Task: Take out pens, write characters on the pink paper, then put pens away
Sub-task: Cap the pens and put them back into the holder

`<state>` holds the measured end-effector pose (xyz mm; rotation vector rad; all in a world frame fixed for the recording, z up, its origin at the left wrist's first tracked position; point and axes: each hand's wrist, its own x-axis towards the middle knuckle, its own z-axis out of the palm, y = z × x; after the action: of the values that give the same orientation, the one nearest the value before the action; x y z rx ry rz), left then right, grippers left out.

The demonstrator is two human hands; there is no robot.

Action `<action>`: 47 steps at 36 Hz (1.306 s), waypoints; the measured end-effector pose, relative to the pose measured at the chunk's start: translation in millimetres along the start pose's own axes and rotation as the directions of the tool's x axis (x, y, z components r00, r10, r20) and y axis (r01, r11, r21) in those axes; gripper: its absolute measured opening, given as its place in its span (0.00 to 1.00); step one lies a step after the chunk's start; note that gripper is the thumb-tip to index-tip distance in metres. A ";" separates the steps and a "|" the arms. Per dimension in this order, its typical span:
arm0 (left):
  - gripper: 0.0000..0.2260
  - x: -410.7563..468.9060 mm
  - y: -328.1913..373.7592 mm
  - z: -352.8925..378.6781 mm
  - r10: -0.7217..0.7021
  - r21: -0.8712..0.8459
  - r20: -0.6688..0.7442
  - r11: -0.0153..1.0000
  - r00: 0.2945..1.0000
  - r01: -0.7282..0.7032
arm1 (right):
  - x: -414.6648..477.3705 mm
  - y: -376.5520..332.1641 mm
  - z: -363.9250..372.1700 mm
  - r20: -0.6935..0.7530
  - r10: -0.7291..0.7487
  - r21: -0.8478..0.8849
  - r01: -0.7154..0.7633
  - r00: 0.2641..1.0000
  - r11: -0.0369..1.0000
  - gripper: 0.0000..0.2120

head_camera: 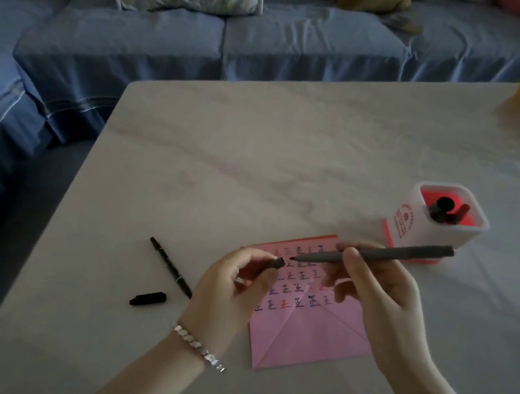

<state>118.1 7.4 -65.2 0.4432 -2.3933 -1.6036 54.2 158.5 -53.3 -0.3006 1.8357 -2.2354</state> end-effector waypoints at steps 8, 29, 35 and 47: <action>0.11 -6.3 2.7 7.0 -0.028 -0.092 0.009 0.995 1.000 0.029 | -8.5 0.1 -8.9 0.042 -0.038 0.039 0.037 0.998 0.999 0.18; 0.05 -14.4 3.6 -1.6 0.100 0.033 0.223 0.993 0.970 -0.110 | -13.4 4.1 -12.8 0.212 0.081 0.074 -0.099 0.974 0.992 0.21; 0.15 -16.5 0.5 -2.4 0.307 0.192 0.234 0.915 0.922 -0.354 | -14.4 6.4 -11.0 0.221 0.078 0.117 -0.106 0.972 0.988 0.20; 0.05 -16.8 8.3 10.9 0.270 0.092 0.099 0.956 0.958 -0.279 | -16.6 7.7 -6.2 0.189 0.094 0.221 -0.135 0.978 0.966 0.14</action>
<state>128.9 25.9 -62.0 0.0528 -2.4799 -1.4053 68.5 168.0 -62.2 -0.3280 1.4481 -2.2356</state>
